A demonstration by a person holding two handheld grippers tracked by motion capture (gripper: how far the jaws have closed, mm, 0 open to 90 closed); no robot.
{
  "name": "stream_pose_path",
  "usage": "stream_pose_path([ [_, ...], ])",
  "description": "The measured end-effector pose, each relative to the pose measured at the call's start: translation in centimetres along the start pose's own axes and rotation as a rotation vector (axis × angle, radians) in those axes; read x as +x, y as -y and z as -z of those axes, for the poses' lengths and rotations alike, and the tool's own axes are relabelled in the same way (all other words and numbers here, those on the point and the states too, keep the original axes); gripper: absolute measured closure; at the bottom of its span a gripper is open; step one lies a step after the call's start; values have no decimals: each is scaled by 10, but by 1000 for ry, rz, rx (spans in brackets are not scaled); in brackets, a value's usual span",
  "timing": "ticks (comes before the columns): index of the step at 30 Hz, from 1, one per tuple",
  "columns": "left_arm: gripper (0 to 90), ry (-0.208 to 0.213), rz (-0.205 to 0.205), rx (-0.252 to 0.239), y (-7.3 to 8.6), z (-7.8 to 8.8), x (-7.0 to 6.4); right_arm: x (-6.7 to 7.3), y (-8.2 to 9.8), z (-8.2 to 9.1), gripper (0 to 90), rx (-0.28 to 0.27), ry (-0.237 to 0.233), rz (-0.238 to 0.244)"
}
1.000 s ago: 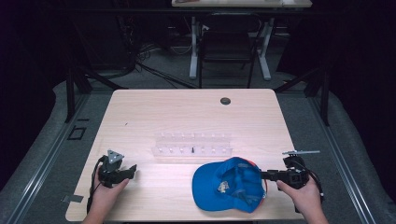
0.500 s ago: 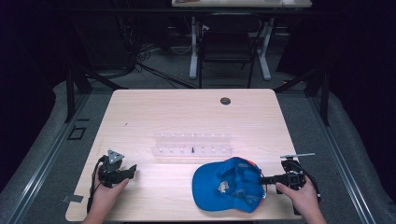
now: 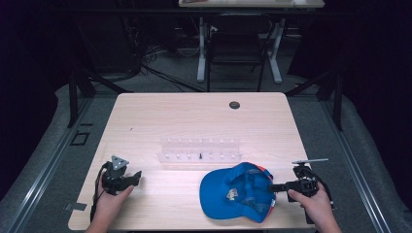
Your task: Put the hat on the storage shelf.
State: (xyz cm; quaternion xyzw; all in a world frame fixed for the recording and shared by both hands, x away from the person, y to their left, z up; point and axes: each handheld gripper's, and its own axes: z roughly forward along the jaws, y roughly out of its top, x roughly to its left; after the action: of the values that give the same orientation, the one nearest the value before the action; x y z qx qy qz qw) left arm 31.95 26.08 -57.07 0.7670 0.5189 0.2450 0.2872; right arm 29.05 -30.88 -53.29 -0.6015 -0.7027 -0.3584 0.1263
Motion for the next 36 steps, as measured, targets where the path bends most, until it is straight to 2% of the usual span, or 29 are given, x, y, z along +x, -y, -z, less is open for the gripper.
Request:
stream_pose_path([
  [5,346,-2,-2,2,0,0,0,6,-2,5,698,-2,-6,14],
  [10,346,-5,-9,2,0,0,-1,11,-7,10,762,2,9,26],
  [18,346,-8,-13,4,0,0,-1,19,-13,12,771,20,-4,40],
  [22,346,-7,-14,3,0,0,-1,26,-16,15,771,23,23,46],
  [25,346,-7,-14,3,0,1,-1,31,-19,17,771,36,26,60],
  [26,346,-8,-14,3,0,1,-1,36,-21,18,771,38,40,75],
  [33,346,-3,-12,4,0,0,-2,53,-29,24,771,31,89,84],
  [36,346,-1,-13,4,0,0,-2,64,-36,29,771,51,114,90],
])
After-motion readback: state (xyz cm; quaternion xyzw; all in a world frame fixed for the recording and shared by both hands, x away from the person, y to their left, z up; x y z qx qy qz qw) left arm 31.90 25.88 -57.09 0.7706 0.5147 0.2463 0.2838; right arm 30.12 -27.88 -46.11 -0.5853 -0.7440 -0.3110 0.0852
